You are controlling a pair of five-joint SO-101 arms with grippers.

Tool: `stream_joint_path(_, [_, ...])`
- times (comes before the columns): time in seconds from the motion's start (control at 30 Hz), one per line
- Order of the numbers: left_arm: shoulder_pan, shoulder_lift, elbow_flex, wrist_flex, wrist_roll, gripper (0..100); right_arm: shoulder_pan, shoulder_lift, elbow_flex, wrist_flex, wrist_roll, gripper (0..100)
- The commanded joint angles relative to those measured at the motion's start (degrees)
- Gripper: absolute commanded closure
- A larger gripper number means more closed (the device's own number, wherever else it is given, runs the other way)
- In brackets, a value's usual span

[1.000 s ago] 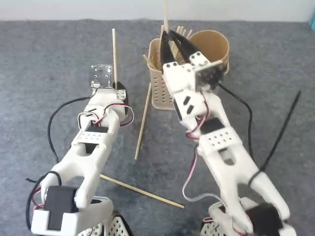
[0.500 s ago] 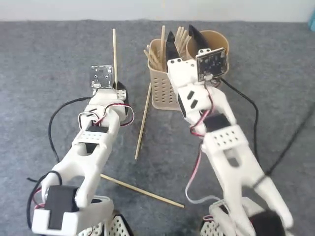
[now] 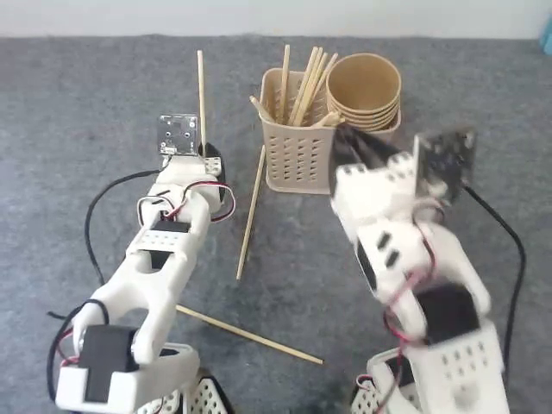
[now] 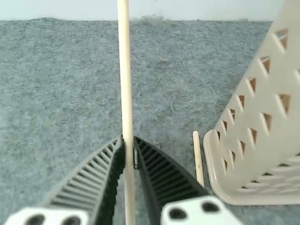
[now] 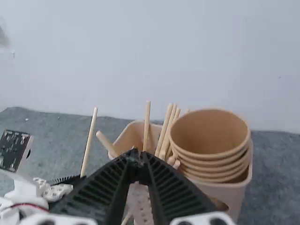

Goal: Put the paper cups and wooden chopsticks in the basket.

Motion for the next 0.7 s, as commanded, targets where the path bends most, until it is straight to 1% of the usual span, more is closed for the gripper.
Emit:
stream_joint_path(0.0, [-1.05, -3.08, -0.66, -1.76, 0.18, 99, 0.4, -5.93, -2.46, 11.91, -0.7, 99.1])
stream_joint_path(0.07, [-2.02, -3.08, -0.57, -4.57, 0.79, 99, 0.4, -7.87, -0.09, 16.92, -0.62, 99.1])
stream_joint_path(0.13, [-3.08, -3.08, 0.22, -8.97, 3.08, 99, 0.66, -9.19, 3.69, 20.09, -0.53, 99.1])
stream_joint_path(0.2, [-4.22, -3.16, 1.36, -14.07, 4.75, 99, 0.66, -10.42, 8.79, 20.7, 0.18, 99.1])
stream_joint_path(0.33, [-5.54, -6.42, 4.44, -23.12, 5.36, 99, 0.75, -13.32, 19.87, 18.24, 5.27, 99.1])
stream_joint_path(0.4, [-5.71, -10.55, 6.11, -25.58, 5.27, 99, 0.75, -14.99, 25.67, 14.9, 5.54, 99.1])
stream_joint_path(0.47, [-5.8, -16.09, 6.99, -25.67, 5.1, 99, 0.75, -16.84, 31.47, 10.59, 5.54, 99.1])
stream_joint_path(0.57, [-5.8, -25.76, 6.99, -22.68, 5.1, 99, 1.36, -20.26, 41.58, 1.89, 5.45, 99.1])
stream_joint_path(0.67, [-4.57, -35.6, 5.67, -18.64, 5.19, 99, 1.98, -25.1, 54.77, -12.35, 2.81, 99.1])
